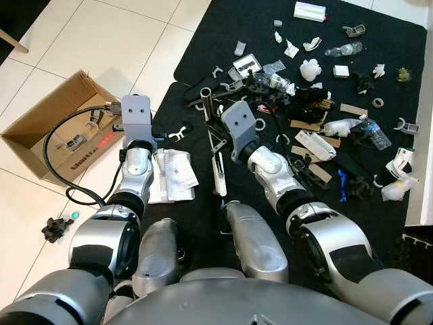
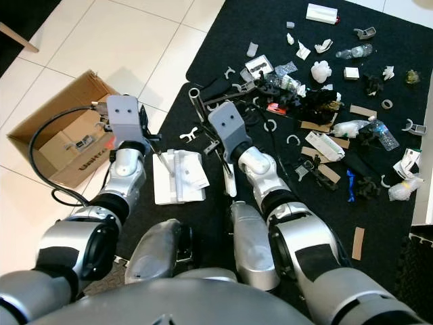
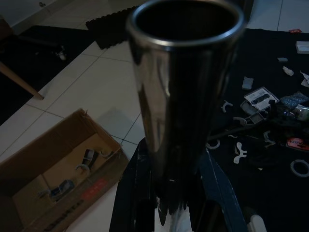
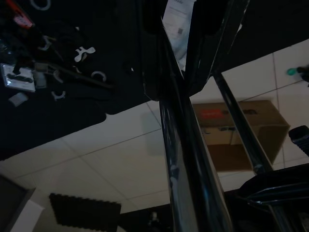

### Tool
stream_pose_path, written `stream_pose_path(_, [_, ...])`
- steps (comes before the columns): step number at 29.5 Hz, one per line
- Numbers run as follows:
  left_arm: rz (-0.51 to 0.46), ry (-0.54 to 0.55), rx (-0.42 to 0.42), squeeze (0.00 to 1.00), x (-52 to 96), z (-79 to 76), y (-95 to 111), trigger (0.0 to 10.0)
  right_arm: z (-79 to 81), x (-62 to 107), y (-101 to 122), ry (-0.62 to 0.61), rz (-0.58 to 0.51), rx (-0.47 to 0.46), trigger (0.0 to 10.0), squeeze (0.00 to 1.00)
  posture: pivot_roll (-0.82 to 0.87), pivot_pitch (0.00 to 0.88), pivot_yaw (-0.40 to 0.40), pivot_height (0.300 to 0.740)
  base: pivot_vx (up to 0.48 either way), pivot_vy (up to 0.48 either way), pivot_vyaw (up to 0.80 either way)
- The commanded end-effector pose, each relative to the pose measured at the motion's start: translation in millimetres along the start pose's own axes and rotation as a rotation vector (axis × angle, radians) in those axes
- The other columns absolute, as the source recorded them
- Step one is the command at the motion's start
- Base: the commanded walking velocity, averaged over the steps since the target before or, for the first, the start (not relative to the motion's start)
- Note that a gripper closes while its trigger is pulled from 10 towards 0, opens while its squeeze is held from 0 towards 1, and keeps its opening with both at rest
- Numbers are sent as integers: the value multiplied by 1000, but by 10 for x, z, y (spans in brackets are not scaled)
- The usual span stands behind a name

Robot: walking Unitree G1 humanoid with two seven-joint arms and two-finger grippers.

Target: Sweep floor

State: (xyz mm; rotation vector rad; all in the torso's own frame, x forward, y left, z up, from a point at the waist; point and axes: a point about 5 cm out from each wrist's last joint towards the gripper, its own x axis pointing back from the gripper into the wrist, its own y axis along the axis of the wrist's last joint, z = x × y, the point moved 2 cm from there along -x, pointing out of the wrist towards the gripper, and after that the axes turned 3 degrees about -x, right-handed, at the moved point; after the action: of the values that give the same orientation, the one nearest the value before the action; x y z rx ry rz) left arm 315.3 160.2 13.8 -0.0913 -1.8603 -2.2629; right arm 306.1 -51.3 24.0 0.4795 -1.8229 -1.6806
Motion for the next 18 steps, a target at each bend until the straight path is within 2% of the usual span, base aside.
stream_pose_path(1, [94, 26, -64, 0, 88, 120, -232, 10000, 66, -10, -52, 22, 23, -47, 10000, 0, -9, 80, 9, 740, 0, 0, 0])
stream_pose_path(2, [93, 26, -63, 0, 87, 118, -231, 10000, 160, -58, -27, 46, 9, -94, 10000, 0, -9, 80, 9, 740, 0, 0, 0])
stream_pose_path(4, [93, 26, -63, 0, 87, 118, -230, 10000, 186, -71, -20, 53, 5, -107, 10000, 0, -9, 80, 9, 740, 0, 0, 0])
stream_pose_path(7, [93, 26, -61, 0, 81, 106, -223, 10000, 449, -235, 153, 124, -59, -200, 10000, 0, -12, 81, 3, 740, 0, 0, 0])
stream_pose_path(9, [93, 25, -61, 0, 80, 103, -221, 10000, 478, -258, 179, 129, -66, -222, 10000, 0, -11, 81, 2, 740, 0, 0, 0])
stream_pose_path(10, [92, 26, -59, 0, 78, 97, -216, 10000, 525, -316, 231, 123, -73, -281, 10000, 0, -9, 79, -1, 740, 0, 0, 0])
stream_pose_path(13, [91, 26, -58, 0, 77, 92, -213, 10000, 546, -349, 258, 117, -72, -318, 10000, 0, -9, 79, -1, 740, 0, 0, 0])
stream_pose_path(17, [93, 27, -59, 0, 82, 88, -220, 10000, 464, -426, 286, 48, -42, -554, 10000, 0, -7, 77, -8, 740, 0, 0, 0])
stream_pose_path(18, [93, 27, -59, 0, 82, 88, -220, 10000, 464, -426, 286, 48, -42, -554, 10000, 0, -7, 77, -8, 740, 0, 0, 0])
